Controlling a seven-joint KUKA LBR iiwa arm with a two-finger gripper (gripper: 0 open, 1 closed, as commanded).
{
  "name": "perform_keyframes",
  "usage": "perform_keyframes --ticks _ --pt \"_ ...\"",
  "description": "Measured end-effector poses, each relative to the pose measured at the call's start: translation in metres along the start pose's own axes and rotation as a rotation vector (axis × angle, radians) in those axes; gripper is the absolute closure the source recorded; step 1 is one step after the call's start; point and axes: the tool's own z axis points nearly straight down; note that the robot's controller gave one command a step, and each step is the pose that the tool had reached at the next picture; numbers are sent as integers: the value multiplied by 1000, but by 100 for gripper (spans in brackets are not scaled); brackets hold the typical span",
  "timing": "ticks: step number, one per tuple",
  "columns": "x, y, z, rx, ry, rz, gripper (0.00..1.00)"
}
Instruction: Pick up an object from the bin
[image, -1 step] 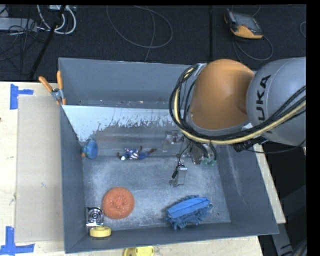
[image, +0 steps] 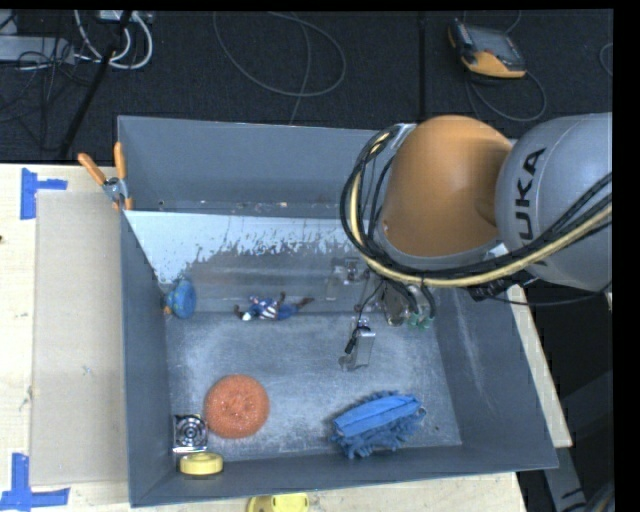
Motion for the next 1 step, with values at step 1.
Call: perform_keyframes --ticks 1 --pt "16 -2 25 0 -7 -44 0"
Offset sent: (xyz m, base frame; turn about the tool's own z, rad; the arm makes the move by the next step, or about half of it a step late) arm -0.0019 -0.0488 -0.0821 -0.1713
